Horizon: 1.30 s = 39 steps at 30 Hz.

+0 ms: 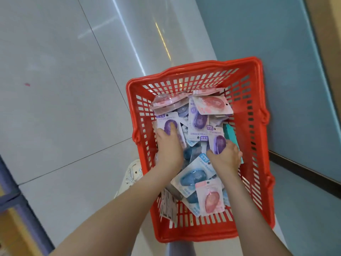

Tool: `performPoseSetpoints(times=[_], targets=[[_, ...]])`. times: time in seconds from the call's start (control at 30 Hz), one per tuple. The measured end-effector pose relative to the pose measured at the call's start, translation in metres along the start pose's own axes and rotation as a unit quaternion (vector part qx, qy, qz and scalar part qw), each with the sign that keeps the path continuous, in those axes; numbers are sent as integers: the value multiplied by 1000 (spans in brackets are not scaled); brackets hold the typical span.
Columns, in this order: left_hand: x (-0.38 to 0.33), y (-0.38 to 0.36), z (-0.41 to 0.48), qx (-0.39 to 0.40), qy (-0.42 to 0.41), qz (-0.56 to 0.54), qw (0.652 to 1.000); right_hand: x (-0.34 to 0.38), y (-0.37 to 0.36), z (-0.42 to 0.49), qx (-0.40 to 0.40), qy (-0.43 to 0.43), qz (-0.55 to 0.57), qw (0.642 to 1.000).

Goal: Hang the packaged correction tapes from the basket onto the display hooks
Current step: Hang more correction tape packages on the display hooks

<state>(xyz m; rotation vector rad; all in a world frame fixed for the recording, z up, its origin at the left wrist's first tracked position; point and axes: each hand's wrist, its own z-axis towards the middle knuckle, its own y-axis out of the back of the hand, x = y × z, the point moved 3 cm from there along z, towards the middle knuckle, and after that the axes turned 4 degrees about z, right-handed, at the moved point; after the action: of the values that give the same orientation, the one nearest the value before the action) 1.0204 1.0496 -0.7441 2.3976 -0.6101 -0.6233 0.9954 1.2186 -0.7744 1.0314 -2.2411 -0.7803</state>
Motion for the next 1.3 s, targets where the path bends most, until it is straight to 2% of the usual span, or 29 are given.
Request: performPoseSetpoints(times=[0.07, 0.13, 0.2, 0.27, 0.33, 0.5, 0.57, 0.67, 0.73, 0.83, 0.97, 1.07, 1.2, 1.3], targets=[[-3, 10, -15, 54, 2, 57, 997, 2, 14, -10, 8, -22, 17, 1000], [-5, 23, -32, 104, 2, 36, 994, 4, 22, -25, 57, -30, 78, 995], [-8, 42, -48, 120, -15, 20, 992, 8, 30, -44, 112, -29, 143, 983], [-12, 59, -59, 129, -41, 25, 991, 10, 36, -57, 145, -33, 162, 976], [-14, 73, -62, 117, -63, 21, 991, 12, 35, -58, 146, -16, 143, 979], [-11, 67, -32, 71, -129, 48, 988, 26, 30, -17, -3, 32, 30, 999], [-8, 44, -18, 75, -138, 57, 986, 21, 12, 12, 10, 35, 1, 999], [2, 8, -7, 115, -125, 62, 984, 5, -18, 35, 75, 31, -92, 992], [9, -5, -3, 120, -109, 56, 985, 2, -25, 33, 62, 39, -92, 993], [5, -2, -9, 110, -110, 73, 985, 3, -15, 10, 24, 40, -16, 999], [-18, 33, -42, 121, -94, 18, 988, 9, 32, -47, -20, 8, 130, 991], [-44, 78, -81, 128, -128, -4, 983, 32, 92, -98, -75, 48, 200, 976], [-98, 150, -155, 161, -223, -40, 961, 74, 184, -176, -92, 83, 306, 944], [-143, 204, -220, 222, -329, -80, 915, 104, 254, -243, -88, 109, 421, 896]])
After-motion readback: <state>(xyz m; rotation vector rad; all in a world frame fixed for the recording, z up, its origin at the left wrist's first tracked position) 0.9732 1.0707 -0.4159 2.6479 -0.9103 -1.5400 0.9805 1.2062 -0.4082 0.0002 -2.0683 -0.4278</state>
